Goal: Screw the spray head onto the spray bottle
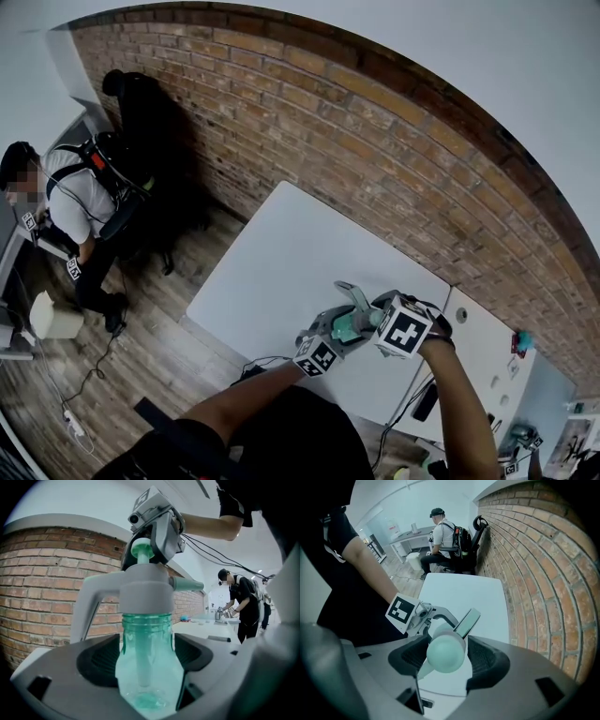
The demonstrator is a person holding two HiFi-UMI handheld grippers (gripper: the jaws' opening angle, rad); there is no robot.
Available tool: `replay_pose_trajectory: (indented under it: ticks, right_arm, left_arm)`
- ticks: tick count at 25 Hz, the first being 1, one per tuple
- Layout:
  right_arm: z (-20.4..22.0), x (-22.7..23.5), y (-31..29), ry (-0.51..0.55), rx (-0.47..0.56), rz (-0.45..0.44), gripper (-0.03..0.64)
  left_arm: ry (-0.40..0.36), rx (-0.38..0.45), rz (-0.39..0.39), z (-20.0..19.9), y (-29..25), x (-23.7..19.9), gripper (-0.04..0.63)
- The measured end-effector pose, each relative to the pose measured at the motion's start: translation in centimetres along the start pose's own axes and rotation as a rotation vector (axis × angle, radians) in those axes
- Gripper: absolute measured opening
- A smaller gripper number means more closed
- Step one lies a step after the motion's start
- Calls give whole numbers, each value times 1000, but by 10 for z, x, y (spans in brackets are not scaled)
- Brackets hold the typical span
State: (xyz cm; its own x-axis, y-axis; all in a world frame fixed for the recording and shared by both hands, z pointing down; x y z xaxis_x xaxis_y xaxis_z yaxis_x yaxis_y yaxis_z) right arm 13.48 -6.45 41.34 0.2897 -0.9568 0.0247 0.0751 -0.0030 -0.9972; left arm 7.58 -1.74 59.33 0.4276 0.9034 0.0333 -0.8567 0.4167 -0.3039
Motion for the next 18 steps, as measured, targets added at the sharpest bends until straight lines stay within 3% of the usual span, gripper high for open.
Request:
replay_pose_trajectory:
  ticks: [12,18]
  right_arm:
    - [-1,4,-16,-94,-91,-34,260]
    - [-1,6,-16,-159,-74,-26,259]
  left_arm:
    - [-21,1,68,-1,0,-4,350]
    - [-51,18,121,-1,0,-9,350]
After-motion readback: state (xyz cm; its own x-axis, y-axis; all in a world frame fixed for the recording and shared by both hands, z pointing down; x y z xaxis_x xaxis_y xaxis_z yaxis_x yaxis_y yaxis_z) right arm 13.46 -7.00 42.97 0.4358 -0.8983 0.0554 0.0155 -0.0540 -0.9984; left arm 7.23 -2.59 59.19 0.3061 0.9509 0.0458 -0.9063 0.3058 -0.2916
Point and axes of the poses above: the fingertips, and each gripper's own axes: y backward along the fingers, x to its right, z out of its underside, the point moved 10 cm from there along y, backward along the fingers, and after that the axes turned 6 degrees about -x, right-handed, at the moved point
